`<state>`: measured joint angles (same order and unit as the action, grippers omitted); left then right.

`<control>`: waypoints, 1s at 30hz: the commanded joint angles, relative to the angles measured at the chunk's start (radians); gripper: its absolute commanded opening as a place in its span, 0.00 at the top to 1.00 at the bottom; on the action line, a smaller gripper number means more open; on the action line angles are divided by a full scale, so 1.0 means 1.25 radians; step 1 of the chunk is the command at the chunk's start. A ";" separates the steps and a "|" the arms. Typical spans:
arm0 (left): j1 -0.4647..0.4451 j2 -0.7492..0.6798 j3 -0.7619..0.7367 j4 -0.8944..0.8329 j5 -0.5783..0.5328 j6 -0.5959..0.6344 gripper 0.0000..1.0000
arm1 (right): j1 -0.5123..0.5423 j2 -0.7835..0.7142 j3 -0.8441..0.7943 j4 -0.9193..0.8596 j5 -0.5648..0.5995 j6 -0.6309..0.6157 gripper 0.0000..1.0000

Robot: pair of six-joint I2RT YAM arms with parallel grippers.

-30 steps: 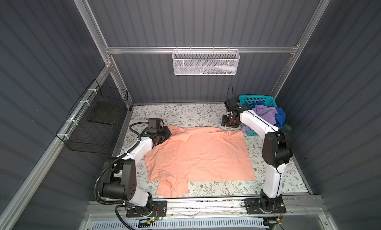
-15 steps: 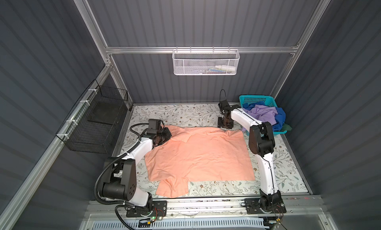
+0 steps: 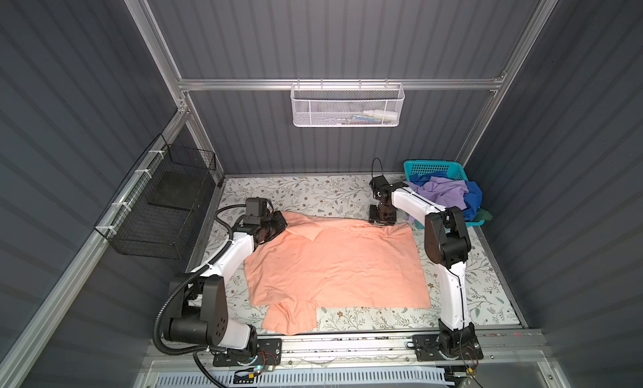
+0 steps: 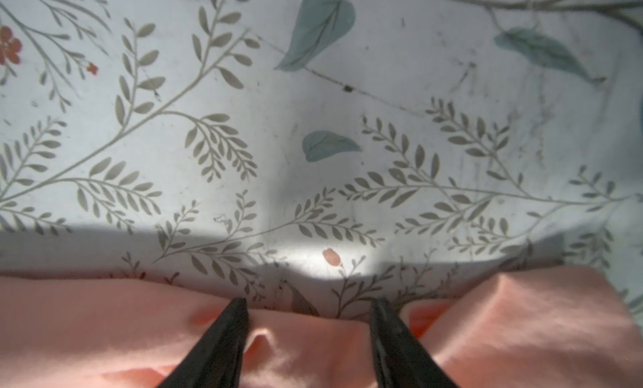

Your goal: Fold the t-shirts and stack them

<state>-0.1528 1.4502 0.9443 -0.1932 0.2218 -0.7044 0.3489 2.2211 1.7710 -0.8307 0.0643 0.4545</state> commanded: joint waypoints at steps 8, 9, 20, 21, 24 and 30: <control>0.007 -0.013 0.020 -0.027 0.001 0.003 1.00 | -0.004 -0.113 -0.111 -0.016 0.084 0.015 0.36; 0.007 -0.013 0.019 -0.026 0.001 0.004 1.00 | -0.004 -0.116 -0.121 -0.017 0.091 0.015 0.36; 0.007 -0.002 0.016 -0.025 0.002 0.005 1.00 | -0.018 -0.111 -0.182 0.009 0.096 0.022 0.36; 0.007 0.000 0.017 -0.025 0.004 0.005 1.00 | -0.018 -0.108 -0.186 0.013 0.098 0.019 0.36; 0.007 0.006 0.018 -0.021 0.003 0.004 1.00 | -0.020 -0.095 -0.186 0.021 0.097 0.013 0.42; 0.008 0.032 0.036 -0.015 0.003 0.008 1.00 | -0.021 -0.072 -0.136 0.028 0.094 -0.016 0.79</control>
<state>-0.1505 1.4658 0.9516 -0.2077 0.2214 -0.7040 0.3283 2.1124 1.5639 -0.7906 0.1638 0.4599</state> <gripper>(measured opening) 0.053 0.254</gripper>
